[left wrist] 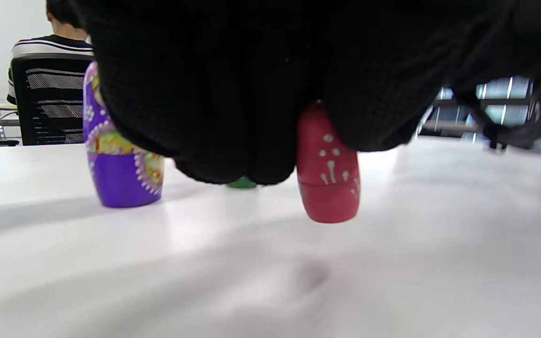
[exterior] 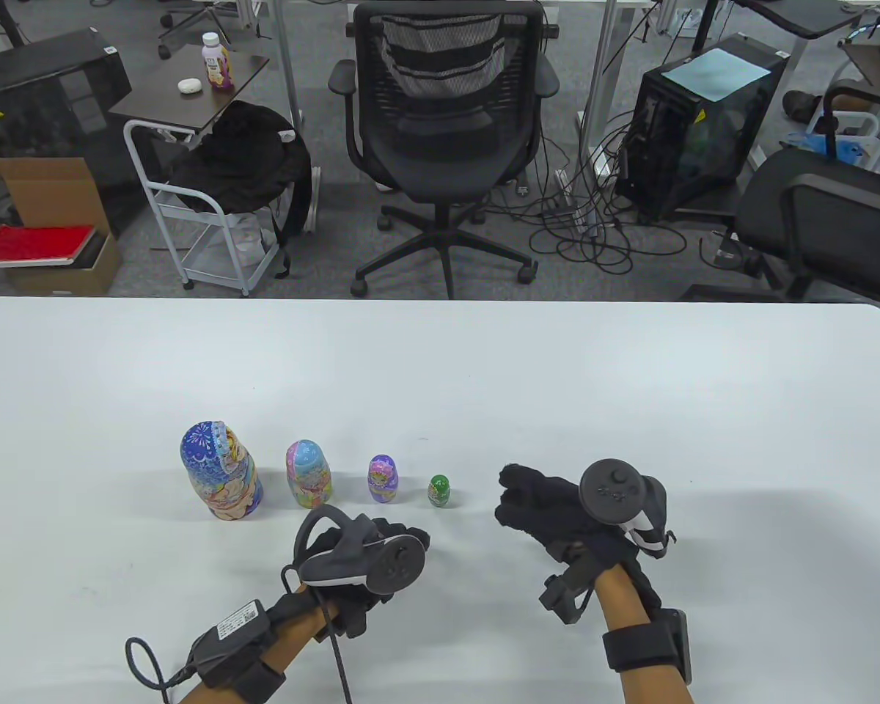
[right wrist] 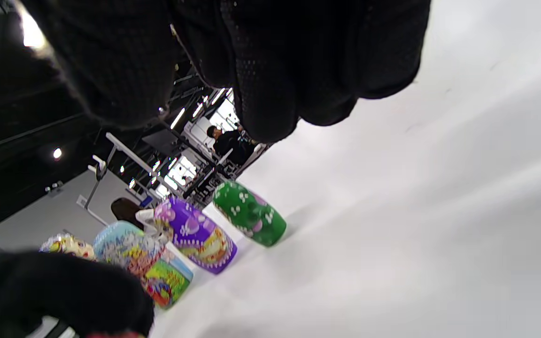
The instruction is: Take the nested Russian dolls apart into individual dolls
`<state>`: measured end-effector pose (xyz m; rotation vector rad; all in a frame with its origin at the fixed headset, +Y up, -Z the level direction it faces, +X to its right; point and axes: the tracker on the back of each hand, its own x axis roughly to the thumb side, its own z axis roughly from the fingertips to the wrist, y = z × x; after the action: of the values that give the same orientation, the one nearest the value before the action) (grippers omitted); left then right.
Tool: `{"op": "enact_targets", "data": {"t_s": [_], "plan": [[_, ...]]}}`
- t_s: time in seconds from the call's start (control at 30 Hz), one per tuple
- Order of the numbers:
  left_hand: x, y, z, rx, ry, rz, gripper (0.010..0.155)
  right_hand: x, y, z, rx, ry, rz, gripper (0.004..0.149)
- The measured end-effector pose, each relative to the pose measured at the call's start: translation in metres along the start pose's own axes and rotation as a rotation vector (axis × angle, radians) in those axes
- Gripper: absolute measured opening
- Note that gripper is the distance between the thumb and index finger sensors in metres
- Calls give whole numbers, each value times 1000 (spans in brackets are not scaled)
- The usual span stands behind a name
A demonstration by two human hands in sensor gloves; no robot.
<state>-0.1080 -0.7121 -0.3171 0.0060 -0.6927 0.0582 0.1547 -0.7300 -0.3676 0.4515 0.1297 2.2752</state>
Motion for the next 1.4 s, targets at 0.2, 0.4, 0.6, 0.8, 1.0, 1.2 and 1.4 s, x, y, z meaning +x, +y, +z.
{"op": "enact_targets", "data": {"t_s": [0.2, 0.4, 0.6, 0.8, 1.0, 1.2, 1.4], "plan": [[-5, 9, 13, 116, -41, 112, 45, 20, 46, -7, 192, -43, 58, 69], [-11, 15, 26, 203, -54, 142, 44, 45, 89, -6, 342, -125, 38, 67], [-12, 16, 36, 201, -69, 182, 44, 57, 108, -1, 311, -180, 42, 66], [-4, 15, 39, 271, -54, 171, 50, 57, 104, 1, 245, -200, -16, 60], [2, 21, 43, 286, -102, 101, 44, 58, 104, 1, 256, -223, -47, 60], [0, 25, 46, 267, -137, 119, 41, 56, 105, -2, 329, -217, -127, 59], [-2, 27, 48, 256, -166, 153, 41, 55, 105, -4, 405, -219, -198, 59]]}}
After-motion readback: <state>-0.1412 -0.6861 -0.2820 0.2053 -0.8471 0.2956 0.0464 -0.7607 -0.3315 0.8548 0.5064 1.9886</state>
